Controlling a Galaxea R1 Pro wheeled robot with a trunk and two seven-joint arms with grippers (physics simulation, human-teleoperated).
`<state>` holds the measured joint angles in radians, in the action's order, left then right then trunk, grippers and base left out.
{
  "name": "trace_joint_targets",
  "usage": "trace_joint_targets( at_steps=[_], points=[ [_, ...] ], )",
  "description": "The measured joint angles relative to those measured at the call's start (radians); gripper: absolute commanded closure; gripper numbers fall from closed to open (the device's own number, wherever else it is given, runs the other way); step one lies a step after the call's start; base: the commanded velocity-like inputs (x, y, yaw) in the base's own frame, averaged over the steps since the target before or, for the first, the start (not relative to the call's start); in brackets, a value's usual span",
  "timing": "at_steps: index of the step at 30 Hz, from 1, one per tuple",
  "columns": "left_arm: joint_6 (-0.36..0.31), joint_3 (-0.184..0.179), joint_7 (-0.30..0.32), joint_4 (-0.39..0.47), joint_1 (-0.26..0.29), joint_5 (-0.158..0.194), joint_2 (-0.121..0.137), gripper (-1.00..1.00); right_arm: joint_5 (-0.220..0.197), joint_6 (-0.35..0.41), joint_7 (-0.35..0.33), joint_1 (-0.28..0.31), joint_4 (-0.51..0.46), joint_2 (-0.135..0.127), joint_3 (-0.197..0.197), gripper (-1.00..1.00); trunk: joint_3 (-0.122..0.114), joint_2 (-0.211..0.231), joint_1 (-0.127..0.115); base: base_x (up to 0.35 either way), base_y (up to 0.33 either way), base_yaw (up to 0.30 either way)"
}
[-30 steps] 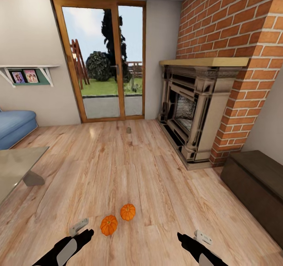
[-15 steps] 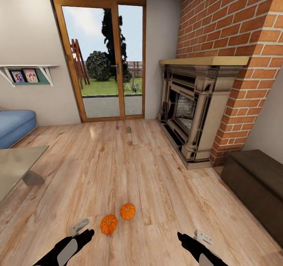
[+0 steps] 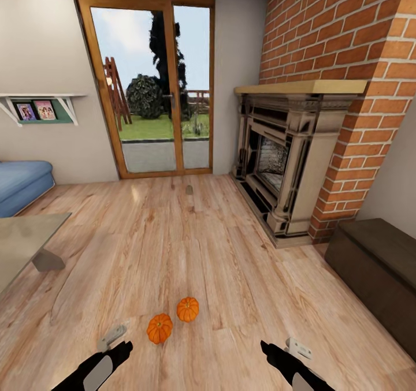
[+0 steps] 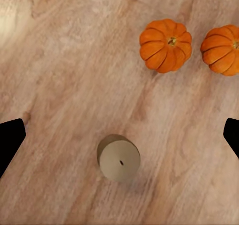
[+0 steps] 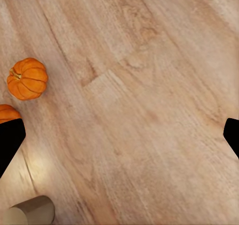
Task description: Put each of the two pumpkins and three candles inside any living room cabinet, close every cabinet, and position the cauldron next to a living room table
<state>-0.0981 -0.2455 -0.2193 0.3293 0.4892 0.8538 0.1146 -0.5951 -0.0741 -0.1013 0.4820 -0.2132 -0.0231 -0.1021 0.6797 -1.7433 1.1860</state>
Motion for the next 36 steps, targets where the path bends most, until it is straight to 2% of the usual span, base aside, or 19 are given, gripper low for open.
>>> trace_joint_targets(
  at_steps=[19, 36],
  points=[
    [0.0, -0.001, -0.004, -0.001, 0.0, 0.0, 0.006, -1.0, -0.002, -0.001, 0.0, -0.001, 0.0, 0.01, 0.0, -1.0, 0.06, -0.133, 0.073, 0.0, 0.0, 0.0],
    [0.0, 0.001, -0.004, -0.001, 0.0, 0.0, -0.001, -1.0, 0.001, -0.003, 0.0, 0.0, 0.0, 0.01, 0.0, -1.0, 0.113, -0.252, 0.138, 0.0, 0.0, 0.0]
  ],
)
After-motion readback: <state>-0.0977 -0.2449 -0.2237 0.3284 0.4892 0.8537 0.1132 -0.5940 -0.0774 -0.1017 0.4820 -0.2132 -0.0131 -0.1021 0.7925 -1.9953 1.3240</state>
